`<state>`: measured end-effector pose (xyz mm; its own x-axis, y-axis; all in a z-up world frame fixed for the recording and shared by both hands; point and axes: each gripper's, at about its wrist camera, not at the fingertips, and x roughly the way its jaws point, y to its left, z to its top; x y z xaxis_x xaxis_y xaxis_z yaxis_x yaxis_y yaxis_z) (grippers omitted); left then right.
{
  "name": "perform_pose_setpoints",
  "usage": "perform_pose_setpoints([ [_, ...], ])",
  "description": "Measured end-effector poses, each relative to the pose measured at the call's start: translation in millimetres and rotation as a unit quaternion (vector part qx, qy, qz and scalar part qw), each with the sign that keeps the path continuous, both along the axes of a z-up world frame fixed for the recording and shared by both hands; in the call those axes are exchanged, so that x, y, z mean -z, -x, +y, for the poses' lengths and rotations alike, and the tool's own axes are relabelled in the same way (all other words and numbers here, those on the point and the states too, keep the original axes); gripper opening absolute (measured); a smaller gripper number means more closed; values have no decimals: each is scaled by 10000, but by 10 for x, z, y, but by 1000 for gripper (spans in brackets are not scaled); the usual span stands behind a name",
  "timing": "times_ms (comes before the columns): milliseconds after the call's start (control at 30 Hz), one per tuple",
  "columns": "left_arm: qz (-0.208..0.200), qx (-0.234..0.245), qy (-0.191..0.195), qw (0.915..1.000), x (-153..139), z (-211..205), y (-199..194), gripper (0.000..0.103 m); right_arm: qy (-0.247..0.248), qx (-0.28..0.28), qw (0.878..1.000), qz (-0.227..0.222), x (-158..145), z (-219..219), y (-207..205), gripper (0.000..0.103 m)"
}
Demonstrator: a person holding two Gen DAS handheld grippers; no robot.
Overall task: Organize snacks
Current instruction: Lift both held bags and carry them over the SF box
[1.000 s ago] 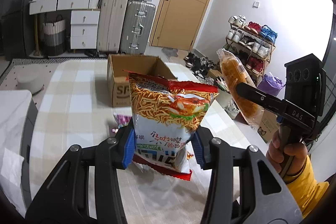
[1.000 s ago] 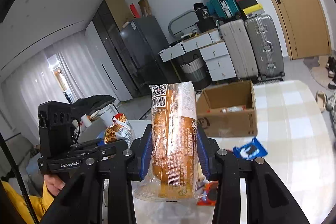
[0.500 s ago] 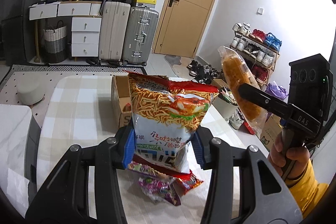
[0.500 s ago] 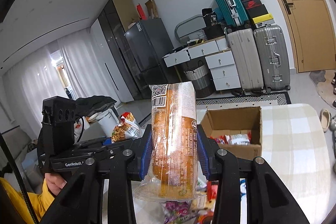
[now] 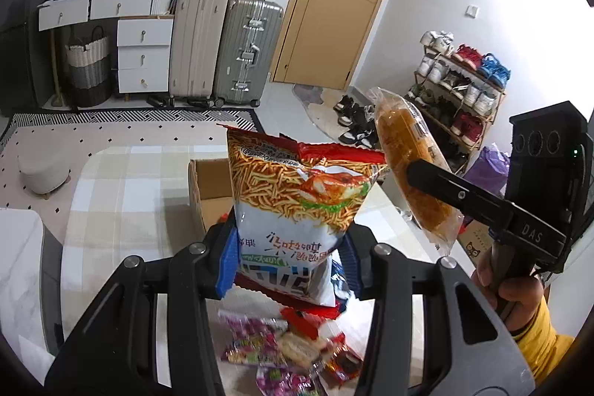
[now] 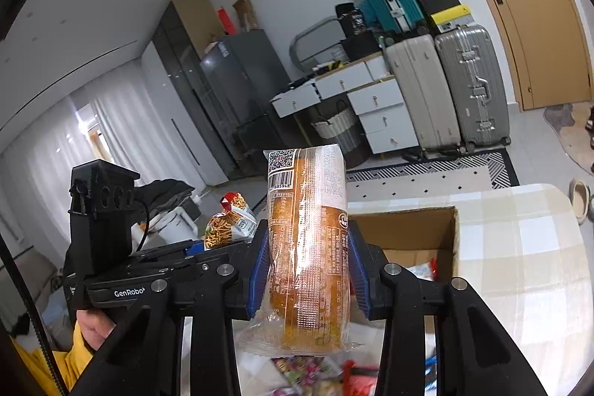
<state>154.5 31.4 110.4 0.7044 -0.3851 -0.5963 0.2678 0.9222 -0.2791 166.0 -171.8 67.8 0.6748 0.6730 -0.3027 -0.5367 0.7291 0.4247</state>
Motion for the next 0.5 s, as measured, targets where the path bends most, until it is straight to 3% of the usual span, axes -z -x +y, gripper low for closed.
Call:
perform_pose_setpoints([
  [167, 291, -41, -51, 9996, 141, -76, -572, 43, 65, 115, 9996, 250, 107, 8, -424, 39],
  [500, 971, -109, -263, 9949, 728, -227, -1458, 42, 224, 201, 9974, 657, 462, 93, -1102, 39],
])
